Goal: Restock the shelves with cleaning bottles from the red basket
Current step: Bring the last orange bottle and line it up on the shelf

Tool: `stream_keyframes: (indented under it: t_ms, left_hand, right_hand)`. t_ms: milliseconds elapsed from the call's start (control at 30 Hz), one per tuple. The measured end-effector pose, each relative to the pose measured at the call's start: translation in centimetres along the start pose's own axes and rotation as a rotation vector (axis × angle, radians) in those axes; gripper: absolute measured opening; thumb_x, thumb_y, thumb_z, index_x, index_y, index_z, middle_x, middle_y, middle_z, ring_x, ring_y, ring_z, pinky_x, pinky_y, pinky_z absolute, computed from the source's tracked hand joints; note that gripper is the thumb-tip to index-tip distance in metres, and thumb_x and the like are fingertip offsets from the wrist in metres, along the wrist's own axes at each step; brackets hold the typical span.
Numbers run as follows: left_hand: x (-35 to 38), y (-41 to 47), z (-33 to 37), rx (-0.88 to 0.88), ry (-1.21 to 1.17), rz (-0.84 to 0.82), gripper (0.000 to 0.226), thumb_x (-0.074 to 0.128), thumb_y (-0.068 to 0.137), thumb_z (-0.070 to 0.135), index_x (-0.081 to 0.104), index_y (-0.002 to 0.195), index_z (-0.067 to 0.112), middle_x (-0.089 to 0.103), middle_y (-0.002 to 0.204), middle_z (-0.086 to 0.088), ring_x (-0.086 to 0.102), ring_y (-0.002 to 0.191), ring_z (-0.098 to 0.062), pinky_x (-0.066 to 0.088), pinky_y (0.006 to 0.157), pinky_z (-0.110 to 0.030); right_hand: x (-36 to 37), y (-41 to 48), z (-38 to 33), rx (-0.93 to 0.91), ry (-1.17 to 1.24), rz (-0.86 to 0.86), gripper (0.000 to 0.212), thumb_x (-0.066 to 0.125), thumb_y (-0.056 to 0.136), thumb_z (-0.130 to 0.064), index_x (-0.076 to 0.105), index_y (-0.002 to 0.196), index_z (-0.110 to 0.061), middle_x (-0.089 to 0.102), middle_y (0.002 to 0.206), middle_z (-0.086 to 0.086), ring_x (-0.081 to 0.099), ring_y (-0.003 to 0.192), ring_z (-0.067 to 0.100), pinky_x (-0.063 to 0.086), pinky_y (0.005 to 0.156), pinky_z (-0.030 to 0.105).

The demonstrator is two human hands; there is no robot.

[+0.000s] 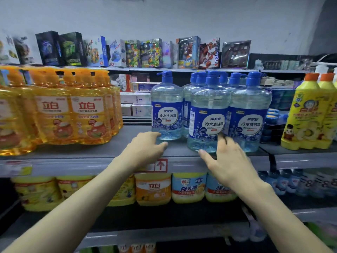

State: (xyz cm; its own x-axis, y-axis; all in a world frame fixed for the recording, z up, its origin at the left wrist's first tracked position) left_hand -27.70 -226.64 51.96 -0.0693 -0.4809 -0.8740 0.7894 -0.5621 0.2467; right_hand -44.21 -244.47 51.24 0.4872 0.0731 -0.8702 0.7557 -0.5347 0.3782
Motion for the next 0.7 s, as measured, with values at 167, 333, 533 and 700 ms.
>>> stream_keyframes:
  t_ms: [167,333,533,700]
  left_hand:
    - [-2.8,-8.0,-0.8,0.131,0.047,0.052,0.051,0.053,0.104,0.051,0.054,0.151,0.03,0.061,0.145,0.004,0.052,0.137,-0.019,0.047,0.11,-0.041]
    - [-3.2,-15.4,-6.7,0.12,0.076,0.062,0.045,0.051,0.103,0.055,0.057,0.143,0.036,0.063,0.131,0.014,0.053,0.129,-0.01,0.05,0.102,-0.037]
    - [-0.2,-19.3,-17.3,-0.064,0.203,-0.104,0.051,0.045,0.104,0.058,0.05,0.151,0.038,0.059,0.14,0.015,0.052,0.134,-0.011,0.051,0.098,-0.036]
    - [1.6,-20.1,-26.4,-0.24,0.215,-0.132,0.04,0.048,0.104,0.05,0.06,0.134,0.027,0.065,0.125,0.008,0.058,0.121,-0.019,0.051,0.091,-0.037]
  right_hand:
    - [0.7,-5.5,-6.8,-0.195,0.011,-0.022,0.068,0.051,0.103,-0.058,0.039,0.16,-0.023,0.042,0.161,-0.005,0.037,0.149,0.017,0.036,0.118,0.037]
    - [5.5,-11.0,-13.1,-0.323,0.075,-0.141,0.057,0.053,0.1,-0.06,0.049,0.151,-0.034,0.05,0.15,-0.017,0.042,0.142,0.006,0.04,0.115,0.03]
    - [13.9,-14.3,-19.0,-0.391,-0.048,-0.317,0.06,0.044,0.104,-0.062,0.045,0.155,-0.033,0.05,0.151,-0.013,0.043,0.142,0.013,0.04,0.115,0.033]
    - [20.5,-14.7,-22.9,-0.389,-0.123,-0.418,0.054,0.042,0.105,-0.059,0.049,0.149,-0.029,0.058,0.134,-0.007,0.053,0.126,0.021,0.045,0.101,0.037]
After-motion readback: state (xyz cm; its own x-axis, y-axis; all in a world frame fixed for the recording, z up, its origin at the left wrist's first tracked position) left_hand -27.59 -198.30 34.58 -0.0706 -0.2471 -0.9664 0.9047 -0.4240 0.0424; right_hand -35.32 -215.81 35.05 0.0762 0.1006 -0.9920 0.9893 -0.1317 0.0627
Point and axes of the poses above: each hand's wrist, its own y-axis towards the middle knuckle, its own x-axis out of the palm, z = x × y, the point moved 9 cm from there along y, towards the middle knuckle
